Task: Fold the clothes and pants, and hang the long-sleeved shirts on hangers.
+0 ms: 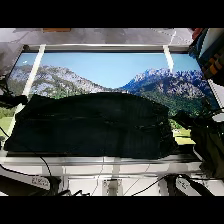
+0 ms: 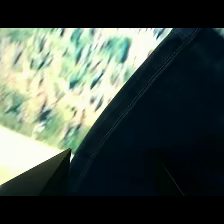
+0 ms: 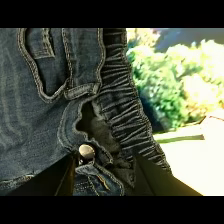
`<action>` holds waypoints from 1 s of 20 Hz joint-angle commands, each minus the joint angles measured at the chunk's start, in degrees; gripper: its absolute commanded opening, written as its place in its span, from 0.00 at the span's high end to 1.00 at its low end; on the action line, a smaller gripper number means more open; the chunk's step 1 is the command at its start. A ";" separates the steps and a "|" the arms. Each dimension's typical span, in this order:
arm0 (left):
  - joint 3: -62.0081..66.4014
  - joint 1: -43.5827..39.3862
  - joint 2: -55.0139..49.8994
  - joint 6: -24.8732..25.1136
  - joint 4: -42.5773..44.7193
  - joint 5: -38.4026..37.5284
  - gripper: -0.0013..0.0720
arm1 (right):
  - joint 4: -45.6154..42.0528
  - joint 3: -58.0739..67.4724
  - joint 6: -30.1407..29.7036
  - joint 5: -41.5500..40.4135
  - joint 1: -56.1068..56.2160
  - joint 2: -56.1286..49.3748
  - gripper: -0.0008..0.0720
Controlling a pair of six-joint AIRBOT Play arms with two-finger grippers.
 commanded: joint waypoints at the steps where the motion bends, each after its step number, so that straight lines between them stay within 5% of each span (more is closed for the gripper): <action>1: 0.04 -0.57 -1.38 -0.57 -11.80 6.80 0.22 | 0.04 0.02 0.00 -1.27 0.07 0.02 0.46; 5: 0.04 -3.34 -4.68 5.77 -11.98 7.15 0.14 | 0.24 0.02 0.26 -2.51 0.07 0.02 0.46; 10: 0.04 -6.05 -8.52 3.48 -9.81 10.99 0.14 | 1.29 0.02 1.84 -2.47 0.07 0.02 0.46; 19: 0.04 -6.01 -8.85 2.84 2.05 8.31 0.96 | 1.75 0.02 1.88 -2.51 0.07 0.02 0.46; 20: 0.04 -5.90 -8.68 2.89 2.23 8.31 0.96 | 1.75 0.02 1.88 -2.51 0.07 0.02 0.46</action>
